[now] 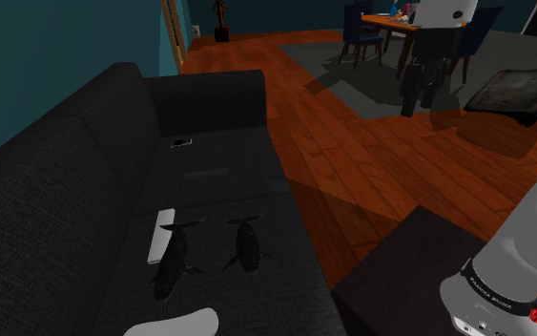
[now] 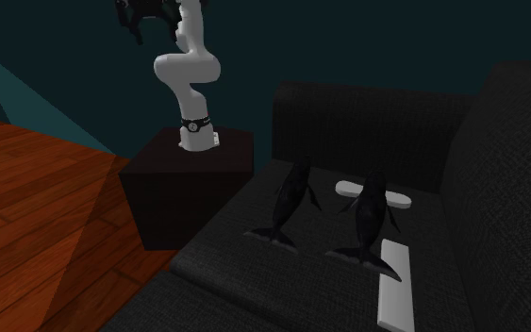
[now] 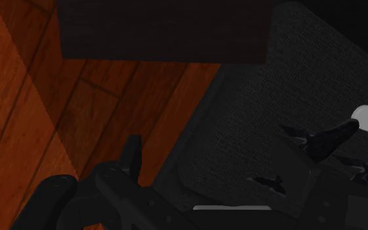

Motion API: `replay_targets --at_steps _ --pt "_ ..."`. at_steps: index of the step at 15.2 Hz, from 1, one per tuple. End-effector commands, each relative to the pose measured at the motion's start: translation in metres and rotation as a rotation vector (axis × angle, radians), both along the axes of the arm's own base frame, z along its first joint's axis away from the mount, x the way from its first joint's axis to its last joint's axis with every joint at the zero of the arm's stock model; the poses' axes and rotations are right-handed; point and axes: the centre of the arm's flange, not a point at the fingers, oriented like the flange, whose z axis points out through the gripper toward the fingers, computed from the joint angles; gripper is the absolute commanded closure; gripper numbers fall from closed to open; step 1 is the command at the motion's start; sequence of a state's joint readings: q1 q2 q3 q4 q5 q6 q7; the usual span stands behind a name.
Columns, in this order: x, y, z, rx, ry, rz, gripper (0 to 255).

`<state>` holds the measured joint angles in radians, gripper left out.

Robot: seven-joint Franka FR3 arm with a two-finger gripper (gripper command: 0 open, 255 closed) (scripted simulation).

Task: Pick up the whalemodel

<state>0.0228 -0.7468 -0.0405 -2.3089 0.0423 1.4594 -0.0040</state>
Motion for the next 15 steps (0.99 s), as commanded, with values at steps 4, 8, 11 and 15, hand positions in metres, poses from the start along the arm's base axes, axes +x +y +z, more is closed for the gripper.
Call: replay_targets --at_steps 4,8,11,15 --pt "0.016 0.024 -0.026 0.011 0.012 -0.025 0" --pt "0.037 0.056 -0.061 0.025 0.029 -0.059 0" --pt "0.054 0.080 -0.087 0.036 0.041 -0.085 0" --pt "0.076 0.112 -0.122 0.050 0.057 -0.119 0"
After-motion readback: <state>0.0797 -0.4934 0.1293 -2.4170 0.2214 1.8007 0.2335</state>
